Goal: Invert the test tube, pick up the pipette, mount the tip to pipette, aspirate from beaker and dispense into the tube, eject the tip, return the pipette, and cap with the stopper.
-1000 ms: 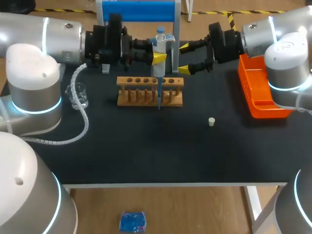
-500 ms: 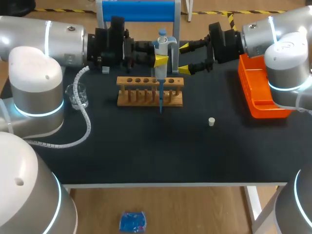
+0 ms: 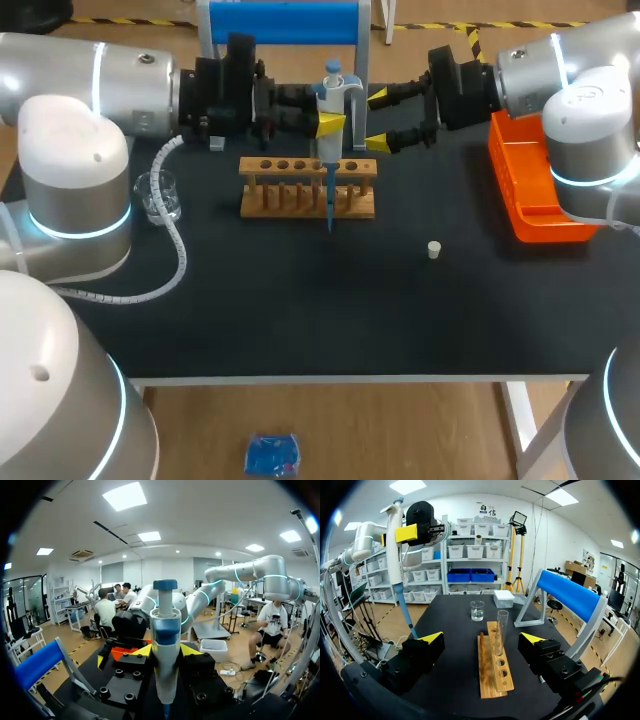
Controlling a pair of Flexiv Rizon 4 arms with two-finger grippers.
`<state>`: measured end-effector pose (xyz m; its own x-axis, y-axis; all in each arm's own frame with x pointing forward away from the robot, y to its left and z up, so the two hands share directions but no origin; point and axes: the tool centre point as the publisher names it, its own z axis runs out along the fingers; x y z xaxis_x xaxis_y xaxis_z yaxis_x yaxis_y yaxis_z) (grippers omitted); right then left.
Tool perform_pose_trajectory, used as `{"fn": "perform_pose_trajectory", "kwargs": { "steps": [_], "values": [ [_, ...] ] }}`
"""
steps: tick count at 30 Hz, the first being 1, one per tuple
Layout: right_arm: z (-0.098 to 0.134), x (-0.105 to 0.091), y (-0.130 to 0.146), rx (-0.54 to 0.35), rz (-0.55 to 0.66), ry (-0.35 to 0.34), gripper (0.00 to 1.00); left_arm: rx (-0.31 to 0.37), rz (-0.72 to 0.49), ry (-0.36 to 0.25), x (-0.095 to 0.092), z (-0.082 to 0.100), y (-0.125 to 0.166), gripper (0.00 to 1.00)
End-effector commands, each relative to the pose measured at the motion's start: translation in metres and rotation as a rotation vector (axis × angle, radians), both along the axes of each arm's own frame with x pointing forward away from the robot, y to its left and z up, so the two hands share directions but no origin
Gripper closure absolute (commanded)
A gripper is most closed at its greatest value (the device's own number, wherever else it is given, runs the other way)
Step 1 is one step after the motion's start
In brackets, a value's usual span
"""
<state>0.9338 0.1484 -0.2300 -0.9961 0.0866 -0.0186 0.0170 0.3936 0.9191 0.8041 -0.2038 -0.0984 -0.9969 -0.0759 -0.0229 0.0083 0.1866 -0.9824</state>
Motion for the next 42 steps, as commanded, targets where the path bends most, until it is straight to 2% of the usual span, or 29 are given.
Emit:
{"fn": "perform_pose_trajectory", "kwargs": {
  "steps": [1,6,10,11,18,23,31,38,42],
  "values": [
    [0.000,0.000,0.000,-0.001,0.001,0.000,0.00,-0.004,0.002,-0.002,0.000,-0.001,-0.001,1.00],
    [0.011,-0.009,-0.023,0.048,-0.018,0.031,0.00,-0.004,0.002,-0.002,0.000,-0.001,-0.001,1.00],
    [0.019,-0.032,-0.041,0.068,-0.028,0.037,0.00,-0.004,0.002,-0.002,0.000,-0.001,-0.001,1.00],
    [0.021,-0.039,-0.045,0.084,-0.017,0.060,0.00,-0.004,0.002,-0.002,0.000,-0.001,-0.001,1.00],
    [0.038,-0.088,-0.069,0.128,-0.004,0.011,0.00,-0.004,0.002,-0.002,0.000,-0.001,-0.001,1.00],
    [0.042,-0.117,-0.074,0.143,-0.003,-0.036,0.00,-0.004,0.002,-0.002,0.000,-0.001,-0.001,1.00],
    [0.049,-0.156,-0.056,0.231,0.048,-0.027,0.00,-0.004,0.002,-0.002,0.000,-0.001,-0.001,1.00],
    [0.057,-0.170,-0.033,0.313,0.088,-0.002,0.00,-0.004,0.002,-0.002,0.000,-0.001,-0.001,1.00],
    [0.063,-0.176,-0.020,0.328,0.114,-0.018,0.00,-0.004,0.002,-0.002,0.000,-0.001,-0.001,1.00]
  ]
}}
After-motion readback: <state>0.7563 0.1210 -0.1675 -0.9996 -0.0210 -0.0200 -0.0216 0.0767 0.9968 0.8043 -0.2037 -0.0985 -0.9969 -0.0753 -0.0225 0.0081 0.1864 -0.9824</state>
